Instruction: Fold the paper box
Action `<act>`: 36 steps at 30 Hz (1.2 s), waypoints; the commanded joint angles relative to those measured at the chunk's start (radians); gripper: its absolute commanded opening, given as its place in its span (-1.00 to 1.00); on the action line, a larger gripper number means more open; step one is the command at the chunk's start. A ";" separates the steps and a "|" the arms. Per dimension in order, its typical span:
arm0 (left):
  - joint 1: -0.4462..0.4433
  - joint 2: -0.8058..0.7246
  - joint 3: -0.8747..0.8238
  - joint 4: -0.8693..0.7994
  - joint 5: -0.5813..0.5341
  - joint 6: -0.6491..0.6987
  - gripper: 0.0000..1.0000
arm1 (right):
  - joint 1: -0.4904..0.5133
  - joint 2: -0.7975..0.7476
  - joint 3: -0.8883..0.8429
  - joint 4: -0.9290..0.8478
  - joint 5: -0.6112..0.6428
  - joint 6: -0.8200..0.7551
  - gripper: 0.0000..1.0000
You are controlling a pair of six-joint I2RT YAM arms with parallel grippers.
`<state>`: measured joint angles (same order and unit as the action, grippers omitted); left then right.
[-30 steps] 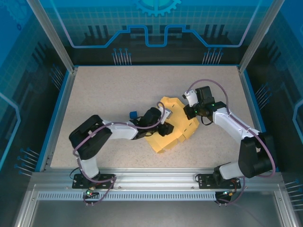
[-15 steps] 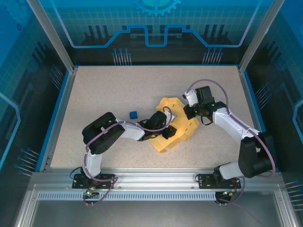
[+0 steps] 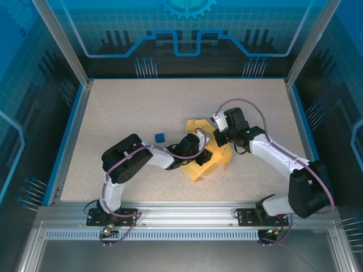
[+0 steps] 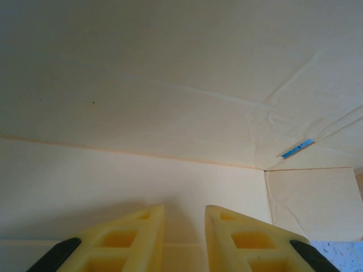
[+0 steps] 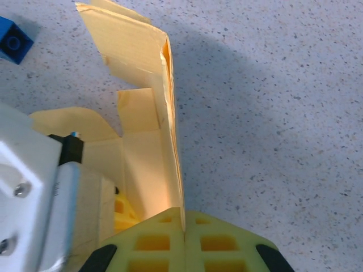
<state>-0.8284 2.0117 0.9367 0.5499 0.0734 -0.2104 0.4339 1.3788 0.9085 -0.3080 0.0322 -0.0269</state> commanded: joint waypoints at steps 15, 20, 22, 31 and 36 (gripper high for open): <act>0.001 -0.004 -0.084 0.118 -0.023 -0.039 -0.44 | 0.058 -0.048 -0.090 0.052 0.094 0.046 -0.95; 0.016 -0.047 -0.109 0.153 -0.023 -0.073 -0.31 | 0.065 -0.051 -0.060 0.042 0.187 -0.036 -0.94; 0.026 -0.066 -0.133 0.186 -0.018 -0.093 -0.27 | 0.069 -0.049 -0.050 0.040 0.215 -0.061 -0.94; 0.085 -0.157 -0.255 0.311 0.011 -0.185 -0.04 | 0.144 -0.020 -0.013 0.015 0.426 -0.162 -0.94; 0.114 -0.241 -0.317 0.315 -0.008 -0.197 0.00 | 0.198 0.025 0.006 0.032 0.558 -0.229 -0.94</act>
<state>-0.7284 1.8389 0.6487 0.8135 0.0673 -0.3779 0.6006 1.3773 0.8837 -0.2771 0.4702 -0.1921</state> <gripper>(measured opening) 0.498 0.050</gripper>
